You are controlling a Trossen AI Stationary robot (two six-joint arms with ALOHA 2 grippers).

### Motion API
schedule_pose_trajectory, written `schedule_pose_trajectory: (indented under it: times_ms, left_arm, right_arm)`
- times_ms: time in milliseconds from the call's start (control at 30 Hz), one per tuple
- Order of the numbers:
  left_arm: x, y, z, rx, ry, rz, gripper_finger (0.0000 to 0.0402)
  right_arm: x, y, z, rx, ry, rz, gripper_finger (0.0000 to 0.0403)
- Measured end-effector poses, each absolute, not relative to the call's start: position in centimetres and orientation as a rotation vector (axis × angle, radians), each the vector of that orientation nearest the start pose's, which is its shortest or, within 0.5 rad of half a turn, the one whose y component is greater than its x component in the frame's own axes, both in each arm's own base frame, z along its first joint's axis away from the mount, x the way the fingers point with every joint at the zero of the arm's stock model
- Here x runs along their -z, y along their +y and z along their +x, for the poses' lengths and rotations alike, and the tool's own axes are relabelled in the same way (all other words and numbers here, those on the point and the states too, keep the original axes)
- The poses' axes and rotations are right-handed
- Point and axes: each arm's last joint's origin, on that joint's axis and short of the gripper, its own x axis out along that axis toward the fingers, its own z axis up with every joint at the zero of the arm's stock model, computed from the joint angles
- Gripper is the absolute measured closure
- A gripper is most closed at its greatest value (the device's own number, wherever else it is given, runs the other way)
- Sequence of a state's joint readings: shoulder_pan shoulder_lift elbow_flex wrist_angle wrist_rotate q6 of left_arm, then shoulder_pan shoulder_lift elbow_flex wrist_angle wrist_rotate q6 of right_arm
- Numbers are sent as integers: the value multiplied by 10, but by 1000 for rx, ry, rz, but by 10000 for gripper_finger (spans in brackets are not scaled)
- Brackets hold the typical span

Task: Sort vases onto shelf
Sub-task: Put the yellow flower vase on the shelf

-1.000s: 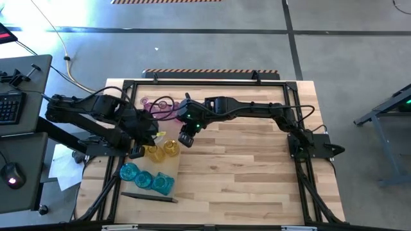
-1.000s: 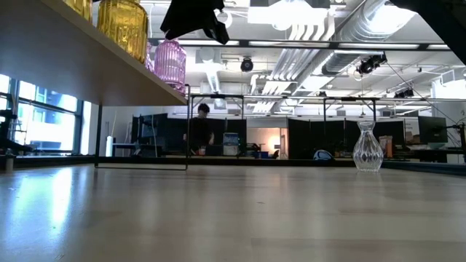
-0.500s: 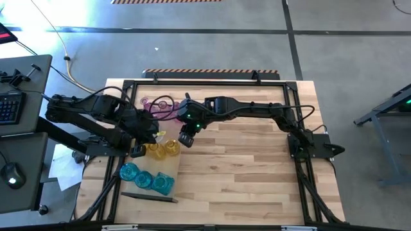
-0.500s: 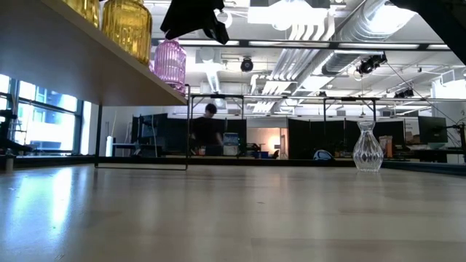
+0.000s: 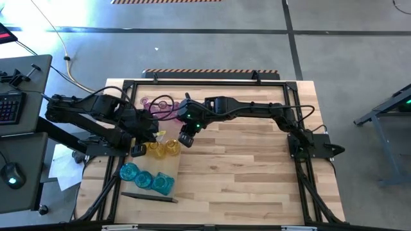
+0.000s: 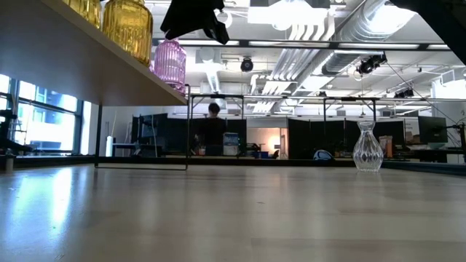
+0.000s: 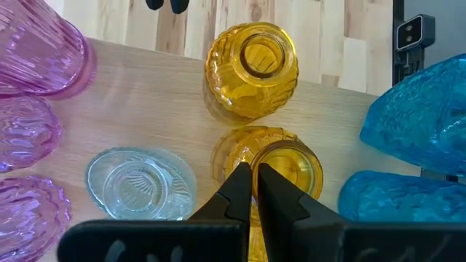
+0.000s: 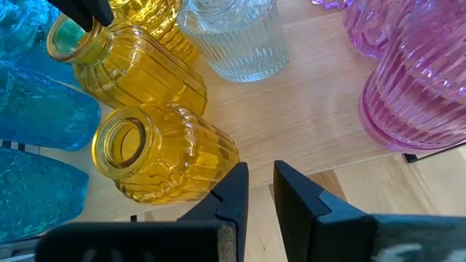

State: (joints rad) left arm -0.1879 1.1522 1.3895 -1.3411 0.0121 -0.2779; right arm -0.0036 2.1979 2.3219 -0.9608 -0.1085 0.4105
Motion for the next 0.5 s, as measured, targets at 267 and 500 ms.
schedule_pose_trajectory:
  times_ms: [267,500]
  left_arm:
    - [-374,-33,177,0,1112,-136,399]
    - [-374,-33,177,0,1112,-135,399]
  right_arm:
    - [-335,1,475,74,845,433,355]
    - [-335,1,475,74,845,433,355]
